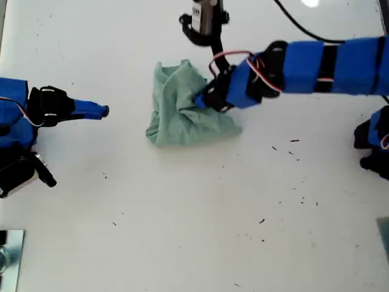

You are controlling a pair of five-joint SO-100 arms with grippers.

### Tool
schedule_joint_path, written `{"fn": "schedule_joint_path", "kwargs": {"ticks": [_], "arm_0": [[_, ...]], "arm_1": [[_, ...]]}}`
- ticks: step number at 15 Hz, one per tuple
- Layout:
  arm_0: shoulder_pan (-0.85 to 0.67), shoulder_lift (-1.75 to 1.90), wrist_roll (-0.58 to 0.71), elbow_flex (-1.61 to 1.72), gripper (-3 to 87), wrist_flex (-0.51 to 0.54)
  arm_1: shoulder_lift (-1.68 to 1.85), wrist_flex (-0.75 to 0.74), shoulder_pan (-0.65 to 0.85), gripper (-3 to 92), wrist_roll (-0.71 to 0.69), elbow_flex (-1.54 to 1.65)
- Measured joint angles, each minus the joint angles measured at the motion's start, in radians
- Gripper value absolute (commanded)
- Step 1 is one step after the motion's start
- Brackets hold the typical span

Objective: Fold t shirt

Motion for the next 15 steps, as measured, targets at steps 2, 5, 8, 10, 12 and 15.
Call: {"fn": "schedule_joint_path", "kwargs": {"ticks": [2,5,8,10,12,15], "arm_0": [[0.031,0.000,0.000,0.000,5.8,0.000],[0.035,0.000,0.000,0.000,5.8,0.000],[0.035,0.000,0.000,0.000,5.8,0.000],[0.035,0.000,0.000,0.000,5.9,0.000],[0.035,0.000,0.000,0.000,5.9,0.000],[0.035,0.000,0.000,0.000,5.9,0.000]], "arm_1": [[-0.288,0.075,0.253,2.3,-0.087,-0.345],[-0.285,0.253,0.400,2.3,-0.098,-0.626],[0.067,0.362,0.322,2.3,-0.078,-0.256],[0.459,0.328,0.224,2.3,0.031,0.216],[0.905,0.273,0.160,2.3,0.201,0.721],[1.671,0.351,0.087,2.4,0.469,1.385]]}}
